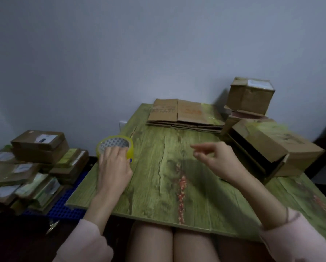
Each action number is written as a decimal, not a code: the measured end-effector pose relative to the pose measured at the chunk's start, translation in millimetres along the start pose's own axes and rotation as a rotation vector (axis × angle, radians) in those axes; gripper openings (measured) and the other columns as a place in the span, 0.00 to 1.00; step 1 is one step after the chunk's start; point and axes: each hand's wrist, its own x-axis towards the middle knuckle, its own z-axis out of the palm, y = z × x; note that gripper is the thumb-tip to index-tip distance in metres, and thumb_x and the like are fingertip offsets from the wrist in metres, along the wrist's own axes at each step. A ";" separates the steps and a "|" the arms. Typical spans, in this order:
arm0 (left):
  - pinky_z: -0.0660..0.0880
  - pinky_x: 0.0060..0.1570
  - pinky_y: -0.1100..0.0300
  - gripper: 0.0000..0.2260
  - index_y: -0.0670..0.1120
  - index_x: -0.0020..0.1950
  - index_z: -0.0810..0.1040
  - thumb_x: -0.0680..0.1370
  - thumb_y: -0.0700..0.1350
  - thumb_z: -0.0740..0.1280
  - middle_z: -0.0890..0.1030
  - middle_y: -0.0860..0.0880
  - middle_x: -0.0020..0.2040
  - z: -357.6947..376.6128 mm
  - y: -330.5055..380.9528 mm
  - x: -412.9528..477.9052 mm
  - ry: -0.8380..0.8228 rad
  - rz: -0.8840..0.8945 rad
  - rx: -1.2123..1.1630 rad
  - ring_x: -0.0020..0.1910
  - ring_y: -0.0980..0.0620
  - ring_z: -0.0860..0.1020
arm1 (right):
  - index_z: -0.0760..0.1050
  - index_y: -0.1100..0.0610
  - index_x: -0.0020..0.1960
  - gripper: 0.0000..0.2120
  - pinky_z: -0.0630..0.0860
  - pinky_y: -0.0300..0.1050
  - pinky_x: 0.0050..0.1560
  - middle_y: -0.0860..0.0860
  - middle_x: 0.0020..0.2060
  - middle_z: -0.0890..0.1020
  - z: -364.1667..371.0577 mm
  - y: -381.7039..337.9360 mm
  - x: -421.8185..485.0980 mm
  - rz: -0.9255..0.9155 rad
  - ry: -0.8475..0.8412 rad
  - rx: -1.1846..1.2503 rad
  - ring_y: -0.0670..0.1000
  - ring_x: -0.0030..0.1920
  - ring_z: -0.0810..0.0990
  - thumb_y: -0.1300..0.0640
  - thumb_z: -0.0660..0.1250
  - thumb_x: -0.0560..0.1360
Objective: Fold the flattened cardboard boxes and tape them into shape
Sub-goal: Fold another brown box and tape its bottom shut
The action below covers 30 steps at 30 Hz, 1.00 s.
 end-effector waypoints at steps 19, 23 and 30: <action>0.69 0.64 0.55 0.26 0.41 0.71 0.63 0.77 0.49 0.65 0.72 0.47 0.66 -14.0 256.5 7.4 -0.781 -0.053 -1.100 0.63 0.50 0.72 | 0.67 0.65 0.70 0.34 0.72 0.55 0.61 0.60 0.64 0.74 -154.7 152.6 -45.7 0.625 0.622 0.237 0.60 0.63 0.72 0.45 0.70 0.72; 0.69 0.64 0.53 0.33 0.37 0.71 0.61 0.74 0.53 0.70 0.71 0.43 0.67 7.6 292.1 19.5 -0.817 -0.292 -1.253 0.64 0.46 0.71 | 0.78 0.62 0.55 0.19 0.81 0.54 0.46 0.56 0.48 0.81 -135.7 162.1 -54.5 0.483 0.680 0.459 0.57 0.48 0.81 0.50 0.73 0.70; 0.75 0.36 0.56 0.20 0.40 0.57 0.65 0.73 0.42 0.72 0.77 0.39 0.50 1.7 282.8 30.5 -0.798 -0.559 -1.540 0.41 0.48 0.78 | 0.78 0.63 0.55 0.12 0.82 0.46 0.46 0.56 0.47 0.82 -128.4 128.7 -64.1 0.325 0.685 0.591 0.51 0.47 0.82 0.57 0.71 0.74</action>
